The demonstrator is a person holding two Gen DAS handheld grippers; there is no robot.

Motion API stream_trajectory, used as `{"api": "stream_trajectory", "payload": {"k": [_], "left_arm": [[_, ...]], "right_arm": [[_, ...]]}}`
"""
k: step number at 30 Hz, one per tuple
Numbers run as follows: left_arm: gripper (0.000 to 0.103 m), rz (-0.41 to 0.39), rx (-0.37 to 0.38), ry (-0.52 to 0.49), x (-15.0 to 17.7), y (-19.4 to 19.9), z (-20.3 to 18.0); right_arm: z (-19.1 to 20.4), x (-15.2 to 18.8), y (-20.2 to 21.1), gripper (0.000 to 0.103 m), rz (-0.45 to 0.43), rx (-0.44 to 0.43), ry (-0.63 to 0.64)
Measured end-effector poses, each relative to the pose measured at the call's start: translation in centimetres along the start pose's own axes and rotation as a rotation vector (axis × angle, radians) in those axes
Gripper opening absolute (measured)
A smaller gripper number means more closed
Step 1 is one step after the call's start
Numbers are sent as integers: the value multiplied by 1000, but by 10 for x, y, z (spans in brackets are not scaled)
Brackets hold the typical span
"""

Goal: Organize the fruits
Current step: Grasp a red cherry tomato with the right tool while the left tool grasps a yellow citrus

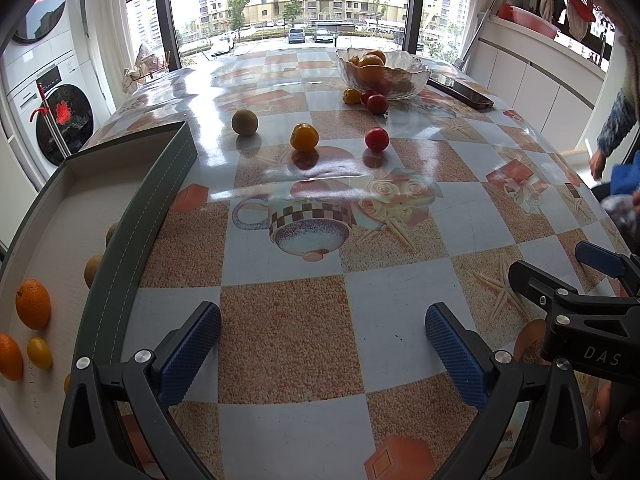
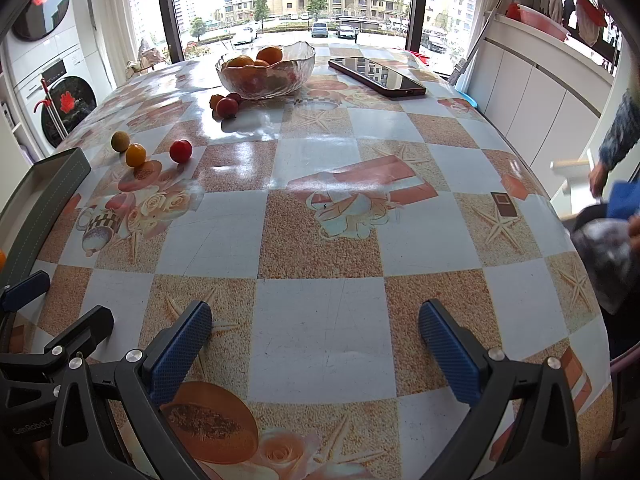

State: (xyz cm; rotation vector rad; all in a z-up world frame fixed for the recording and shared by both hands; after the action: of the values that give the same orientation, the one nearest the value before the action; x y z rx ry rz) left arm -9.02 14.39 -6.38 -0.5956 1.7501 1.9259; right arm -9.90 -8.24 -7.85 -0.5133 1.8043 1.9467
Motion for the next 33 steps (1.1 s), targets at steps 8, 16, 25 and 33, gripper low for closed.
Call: {"api": "stream_trajectory", "payload": {"k": [8,16,25,33], "left_arm": [[103,-1,2,0,0,0,0],[103,30,10,-6,-4,-2,0],[102,-8,13,90,-32,20,38],[102,-34,-16,71,-64,18,53]], "right_arm": [[1,0,0,103,1,1,0],[11,-21,-14,103,153,-36,21],[71,-83,-62,96,139,-139,127],[101,-117,-77,45,57,-140,196]]}}
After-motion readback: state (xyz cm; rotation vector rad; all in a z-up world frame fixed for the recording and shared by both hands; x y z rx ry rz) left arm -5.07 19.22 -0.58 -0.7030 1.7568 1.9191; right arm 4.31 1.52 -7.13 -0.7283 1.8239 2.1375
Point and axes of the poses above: each gripper's, at about its wrist camera, not at the fingertips, and y roughly against the way its jaws point, z to its left, x to its underside, the point moved 8 cm from there along -y, roughly the way its jaws point, and after that the axes turned 8 degrees about -x, right-handed, at the moved point
